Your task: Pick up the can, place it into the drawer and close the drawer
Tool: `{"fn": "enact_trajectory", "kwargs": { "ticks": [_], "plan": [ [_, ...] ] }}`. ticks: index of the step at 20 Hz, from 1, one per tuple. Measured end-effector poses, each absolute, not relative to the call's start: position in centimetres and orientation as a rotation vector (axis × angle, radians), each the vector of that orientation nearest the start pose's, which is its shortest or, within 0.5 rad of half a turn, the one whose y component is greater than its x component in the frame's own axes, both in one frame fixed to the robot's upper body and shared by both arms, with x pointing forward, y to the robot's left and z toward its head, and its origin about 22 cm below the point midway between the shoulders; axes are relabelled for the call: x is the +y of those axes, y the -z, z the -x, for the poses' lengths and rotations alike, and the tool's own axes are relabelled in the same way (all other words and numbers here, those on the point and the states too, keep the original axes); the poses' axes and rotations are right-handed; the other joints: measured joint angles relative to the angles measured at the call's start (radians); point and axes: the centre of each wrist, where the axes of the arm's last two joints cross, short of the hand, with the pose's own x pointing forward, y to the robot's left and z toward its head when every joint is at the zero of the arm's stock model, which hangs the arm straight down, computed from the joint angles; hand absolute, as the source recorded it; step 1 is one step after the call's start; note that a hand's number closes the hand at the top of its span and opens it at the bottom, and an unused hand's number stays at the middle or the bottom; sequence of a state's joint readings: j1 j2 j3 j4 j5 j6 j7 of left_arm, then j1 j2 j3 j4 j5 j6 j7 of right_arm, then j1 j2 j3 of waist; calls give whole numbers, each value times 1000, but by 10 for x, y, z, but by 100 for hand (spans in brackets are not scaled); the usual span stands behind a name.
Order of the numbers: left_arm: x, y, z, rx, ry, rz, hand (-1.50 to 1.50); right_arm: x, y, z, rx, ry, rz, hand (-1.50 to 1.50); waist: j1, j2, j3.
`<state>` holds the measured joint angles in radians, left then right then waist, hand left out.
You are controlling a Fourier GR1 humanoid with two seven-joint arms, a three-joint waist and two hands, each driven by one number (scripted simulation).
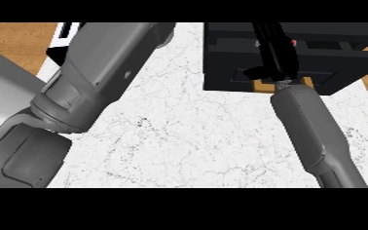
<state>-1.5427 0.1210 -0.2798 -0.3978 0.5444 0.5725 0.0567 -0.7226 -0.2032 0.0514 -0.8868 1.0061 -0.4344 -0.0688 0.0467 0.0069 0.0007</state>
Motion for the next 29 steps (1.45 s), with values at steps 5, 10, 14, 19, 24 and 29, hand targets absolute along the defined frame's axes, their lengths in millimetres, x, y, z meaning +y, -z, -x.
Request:
{"fn": "enact_trajectory", "kwargs": {
  "ticks": [5,10,14,19,24,29],
  "plan": [
    [51,-262,-454,-1710,-16,-79,-150,-190,-66,-422,-1772,-868,1226,-150,13,2,0],
    [66,-260,-453,-1704,0,-79,-150,-185,-80,-440,-1777,-844,1279,-150,32,1,-1],
    [81,-259,-452,-1703,4,-84,-150,-181,-89,-450,-1777,-849,1296,-150,41,5,0],
    [93,-260,-448,-1699,7,-76,-150,-177,-97,-457,-1762,-865,1289,-150,50,11,2],
    [102,-253,-443,-1701,14,-67,-150,-179,-103,-461,-1775,-866,1251,-150,57,17,6],
    [116,-246,-439,-1694,14,-60,-150,-180,-106,-463,-1823,-855,1175,-150,53,23,9]
  ]
}}
